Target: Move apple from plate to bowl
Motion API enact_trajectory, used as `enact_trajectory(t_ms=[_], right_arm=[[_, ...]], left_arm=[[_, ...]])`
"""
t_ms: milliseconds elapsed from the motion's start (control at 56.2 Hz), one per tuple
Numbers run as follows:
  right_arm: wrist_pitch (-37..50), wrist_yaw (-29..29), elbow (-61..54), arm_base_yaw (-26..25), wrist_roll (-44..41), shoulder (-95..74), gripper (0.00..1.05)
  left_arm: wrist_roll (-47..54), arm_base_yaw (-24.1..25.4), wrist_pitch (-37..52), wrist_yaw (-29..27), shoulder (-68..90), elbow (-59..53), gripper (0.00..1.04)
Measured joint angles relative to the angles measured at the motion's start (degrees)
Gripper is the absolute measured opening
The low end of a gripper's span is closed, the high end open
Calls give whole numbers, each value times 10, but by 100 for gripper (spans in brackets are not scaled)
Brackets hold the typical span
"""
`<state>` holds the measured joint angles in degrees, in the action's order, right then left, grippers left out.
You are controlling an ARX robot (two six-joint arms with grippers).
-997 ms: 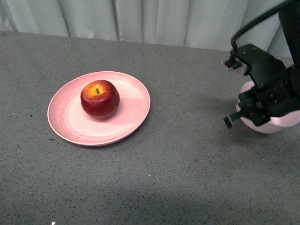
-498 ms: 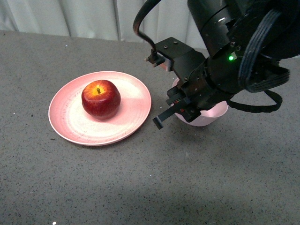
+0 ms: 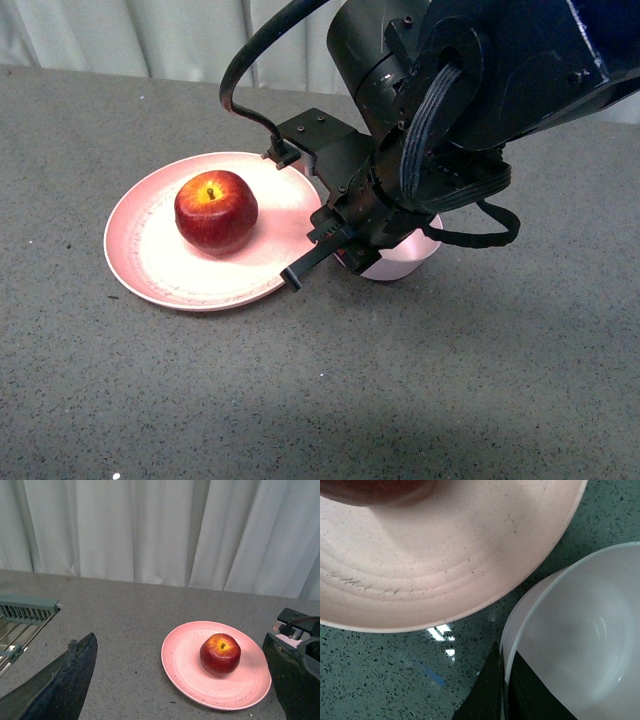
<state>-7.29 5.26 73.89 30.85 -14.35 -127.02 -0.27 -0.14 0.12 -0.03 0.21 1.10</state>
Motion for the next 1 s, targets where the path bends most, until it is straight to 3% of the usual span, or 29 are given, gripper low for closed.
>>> enact_trajectory(t_ms=[71, 463, 587, 712, 925, 997], right_arm=[[0, -2, 1, 1, 1, -1, 3], [78, -4, -46, -9, 32, 33, 56], [132, -30, -86, -22, 50, 85, 75], [195, -90, -154, -53, 71, 171, 97], [261, -143, -287, -115, 89, 289, 95], [462, -204, -373, -132, 111, 301, 84]], left_arm=[[0, 0, 0, 0, 0, 0, 98], [0, 0, 0, 0, 0, 0, 98], [0, 0, 0, 0, 0, 0, 98], [0, 0, 0, 0, 0, 0, 98], [0, 0, 0, 0, 0, 0, 98], [0, 0, 0, 0, 0, 0, 98]])
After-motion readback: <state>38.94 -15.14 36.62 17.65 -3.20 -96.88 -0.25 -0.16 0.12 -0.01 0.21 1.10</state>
